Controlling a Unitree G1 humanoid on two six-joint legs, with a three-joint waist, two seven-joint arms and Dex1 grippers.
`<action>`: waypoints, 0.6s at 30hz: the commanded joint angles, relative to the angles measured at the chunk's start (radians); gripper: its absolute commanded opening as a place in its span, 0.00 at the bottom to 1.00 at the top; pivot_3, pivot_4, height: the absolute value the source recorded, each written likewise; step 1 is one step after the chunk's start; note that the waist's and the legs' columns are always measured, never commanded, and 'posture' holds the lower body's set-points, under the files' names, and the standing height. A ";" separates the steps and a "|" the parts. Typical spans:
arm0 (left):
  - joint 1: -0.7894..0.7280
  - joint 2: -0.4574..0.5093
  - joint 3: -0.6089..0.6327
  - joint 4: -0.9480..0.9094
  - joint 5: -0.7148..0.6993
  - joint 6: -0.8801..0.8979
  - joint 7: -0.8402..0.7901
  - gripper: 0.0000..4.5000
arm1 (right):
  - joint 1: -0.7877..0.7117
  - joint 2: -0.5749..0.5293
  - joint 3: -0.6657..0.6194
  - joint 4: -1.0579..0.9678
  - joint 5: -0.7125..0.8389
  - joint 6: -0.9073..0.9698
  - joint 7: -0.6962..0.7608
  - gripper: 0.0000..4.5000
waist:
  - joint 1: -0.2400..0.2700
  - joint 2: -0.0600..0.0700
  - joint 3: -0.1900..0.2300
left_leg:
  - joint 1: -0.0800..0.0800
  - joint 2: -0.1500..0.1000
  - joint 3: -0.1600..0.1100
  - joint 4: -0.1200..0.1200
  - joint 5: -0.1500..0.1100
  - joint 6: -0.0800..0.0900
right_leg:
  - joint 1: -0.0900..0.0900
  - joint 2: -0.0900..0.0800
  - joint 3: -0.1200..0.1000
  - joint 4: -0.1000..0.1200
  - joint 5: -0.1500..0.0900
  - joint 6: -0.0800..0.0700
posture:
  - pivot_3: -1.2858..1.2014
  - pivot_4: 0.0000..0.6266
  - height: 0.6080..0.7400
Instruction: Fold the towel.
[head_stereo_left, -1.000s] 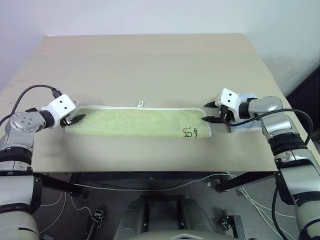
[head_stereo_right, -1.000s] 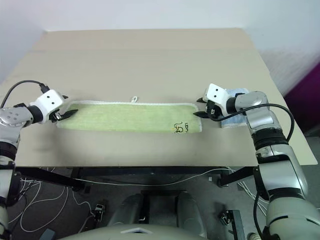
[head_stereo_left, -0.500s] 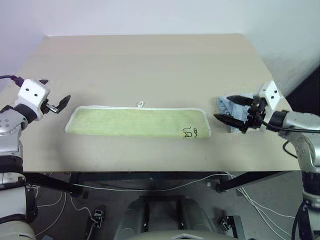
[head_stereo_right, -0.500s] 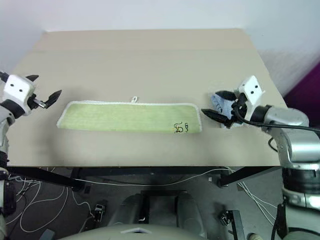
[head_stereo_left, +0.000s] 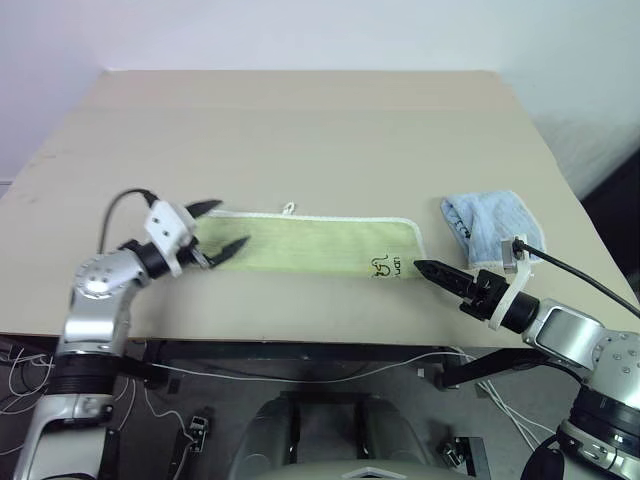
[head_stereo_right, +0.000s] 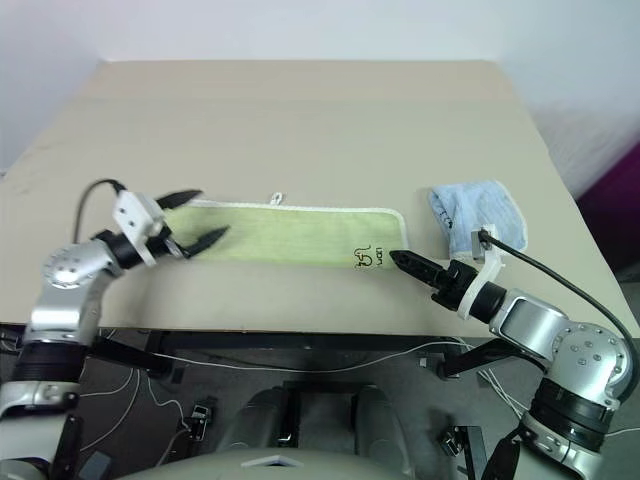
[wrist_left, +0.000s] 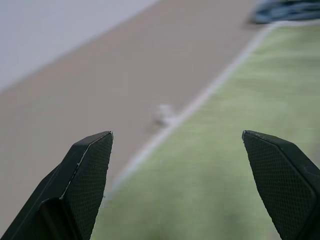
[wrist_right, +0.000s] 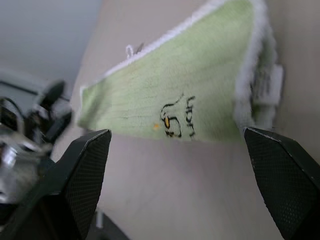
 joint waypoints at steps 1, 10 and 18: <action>0.009 -0.009 -0.013 -0.087 -0.041 0.033 -0.042 0.97 | 0.018 0.086 -0.012 0.023 0.151 -0.035 -0.202 0.98 | -0.003 0.000 -0.001 | 0.000 0.000 0.000 0.000 0.000 0.000 | 0.000 0.000 0.000 0.000 0.000 0.000 | 0.52 0.24 1.00; 0.037 -0.011 -0.035 -0.151 -0.058 0.106 -0.100 0.97 | 0.011 0.119 0.115 0.096 0.336 -0.222 -0.496 0.98 | -0.018 -0.001 -0.002 | 0.002 0.001 0.000 0.000 0.000 0.000 | 0.002 0.001 0.000 0.000 0.000 0.000 | 0.52 0.24 1.00; 0.043 -0.017 -0.036 -0.165 -0.053 0.113 -0.103 0.97 | -0.029 0.114 0.199 0.138 0.386 -0.377 -0.615 0.98 | -0.028 -0.001 -0.002 | 0.004 0.002 0.000 -0.001 0.000 0.000 | 0.004 0.002 0.000 0.000 0.000 0.000 | 0.52 0.24 1.00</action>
